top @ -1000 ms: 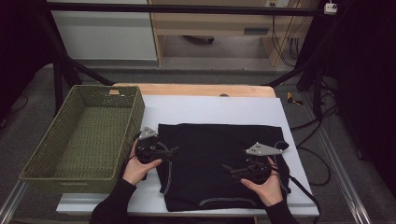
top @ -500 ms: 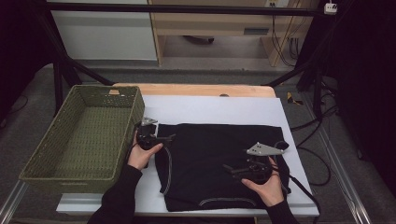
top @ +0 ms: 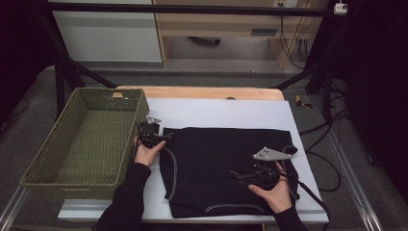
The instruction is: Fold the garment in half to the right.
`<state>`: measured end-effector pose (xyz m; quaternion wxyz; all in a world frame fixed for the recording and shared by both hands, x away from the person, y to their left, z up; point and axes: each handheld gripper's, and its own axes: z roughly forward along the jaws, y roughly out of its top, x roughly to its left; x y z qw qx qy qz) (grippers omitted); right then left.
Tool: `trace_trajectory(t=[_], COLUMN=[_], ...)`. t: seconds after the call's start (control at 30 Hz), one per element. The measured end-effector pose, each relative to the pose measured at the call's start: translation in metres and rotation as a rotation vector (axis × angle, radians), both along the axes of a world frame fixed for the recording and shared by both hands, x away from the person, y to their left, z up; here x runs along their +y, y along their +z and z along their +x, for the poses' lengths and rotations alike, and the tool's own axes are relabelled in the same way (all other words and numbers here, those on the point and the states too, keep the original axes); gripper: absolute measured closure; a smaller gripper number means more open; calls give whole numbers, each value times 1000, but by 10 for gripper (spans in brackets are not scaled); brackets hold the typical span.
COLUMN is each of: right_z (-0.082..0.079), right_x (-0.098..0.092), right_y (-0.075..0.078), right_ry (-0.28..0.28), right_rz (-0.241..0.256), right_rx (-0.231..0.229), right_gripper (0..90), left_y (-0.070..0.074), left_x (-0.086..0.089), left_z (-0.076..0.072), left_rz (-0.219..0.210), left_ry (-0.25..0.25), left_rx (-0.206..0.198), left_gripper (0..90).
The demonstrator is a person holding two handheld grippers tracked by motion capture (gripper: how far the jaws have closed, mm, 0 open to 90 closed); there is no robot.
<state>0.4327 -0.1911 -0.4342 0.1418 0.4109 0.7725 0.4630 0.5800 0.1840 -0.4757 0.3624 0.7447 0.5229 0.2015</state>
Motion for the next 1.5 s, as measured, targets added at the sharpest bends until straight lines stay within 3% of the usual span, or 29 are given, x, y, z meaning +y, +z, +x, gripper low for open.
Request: trace_trajectory(t=[0.17,0.5,0.77,1.03,1.13,1.5], right_z=[-1,-4,-9,-20,-26,-35], right_x=[0,12,36,76,94,142], right_y=[1,2,2,-7,-12,-23], right_ry=[1,31,37,76,101,160], right_rz=[7,2,13,3,-4,-65], right_rx=[-2,-2,-7,11,21,43], right_gripper=[8,8,7,8,9,24], left_y=[-5,-5,-4,-5,-5,-6], left_x=[0,-5,-8,-6,-8,-7], left_z=[3,2,2,2,1,0], left_rz=[-1,-45,-12,-19,-1,-10], left_ry=[-17,-64,-90,-94,-94,-101], left_rx=[-6,21,18,16,5,-2], left_gripper=[440,776,813,814,813,814])
